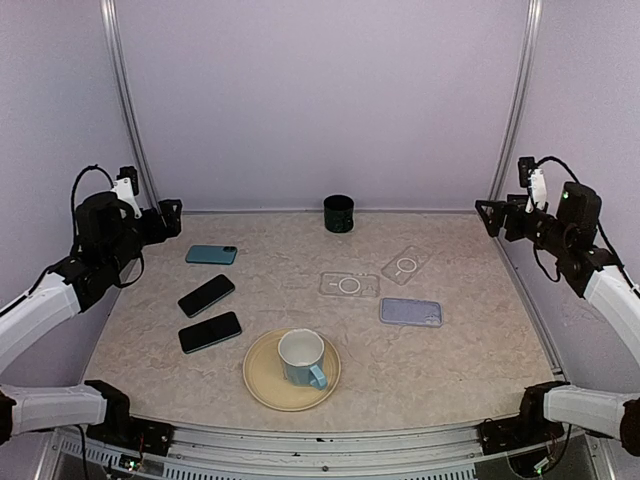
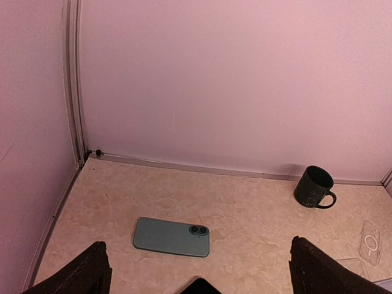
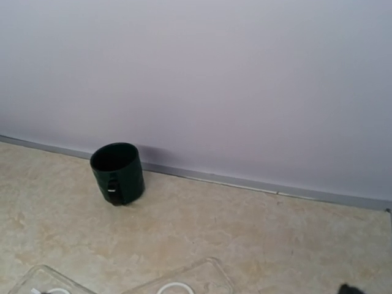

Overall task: Put the phone into the phone case
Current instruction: Move the phone to the center of the board.

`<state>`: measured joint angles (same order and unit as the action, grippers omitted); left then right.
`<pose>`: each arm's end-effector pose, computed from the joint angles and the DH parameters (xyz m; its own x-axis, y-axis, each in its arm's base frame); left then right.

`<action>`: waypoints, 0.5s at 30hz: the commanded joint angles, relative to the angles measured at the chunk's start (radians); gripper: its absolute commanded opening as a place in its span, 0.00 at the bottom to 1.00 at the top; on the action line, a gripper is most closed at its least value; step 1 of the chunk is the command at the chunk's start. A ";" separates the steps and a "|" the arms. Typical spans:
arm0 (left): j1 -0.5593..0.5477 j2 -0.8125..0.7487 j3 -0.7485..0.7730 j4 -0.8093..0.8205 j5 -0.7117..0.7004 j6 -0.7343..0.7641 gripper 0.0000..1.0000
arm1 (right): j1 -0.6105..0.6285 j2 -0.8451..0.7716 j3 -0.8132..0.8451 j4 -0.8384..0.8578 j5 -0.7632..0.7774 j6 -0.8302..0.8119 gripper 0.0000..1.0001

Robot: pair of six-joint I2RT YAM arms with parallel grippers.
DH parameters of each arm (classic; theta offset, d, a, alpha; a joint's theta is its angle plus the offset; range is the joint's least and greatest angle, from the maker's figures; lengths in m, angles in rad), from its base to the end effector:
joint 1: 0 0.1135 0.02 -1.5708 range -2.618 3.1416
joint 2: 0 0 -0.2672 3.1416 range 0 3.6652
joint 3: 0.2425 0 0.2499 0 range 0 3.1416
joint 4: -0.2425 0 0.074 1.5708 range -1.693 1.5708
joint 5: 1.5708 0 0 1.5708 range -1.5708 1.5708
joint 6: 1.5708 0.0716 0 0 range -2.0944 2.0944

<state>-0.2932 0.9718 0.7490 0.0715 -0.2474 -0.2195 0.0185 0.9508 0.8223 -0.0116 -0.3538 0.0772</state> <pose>0.2549 -0.0586 0.3175 -0.1514 -0.1748 -0.9729 0.0159 0.9837 -0.1792 0.2523 0.0295 0.3397 -0.1670 0.0693 -0.9835 -0.3485 0.9290 0.1246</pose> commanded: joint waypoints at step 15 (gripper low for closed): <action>0.010 0.023 0.044 0.066 0.000 -0.069 0.99 | 0.007 0.082 0.052 0.099 0.053 0.238 1.00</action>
<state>-0.2928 0.9909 0.7776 0.0982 -0.2401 -0.2371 0.0177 0.9806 0.8310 0.0551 -0.3462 0.1619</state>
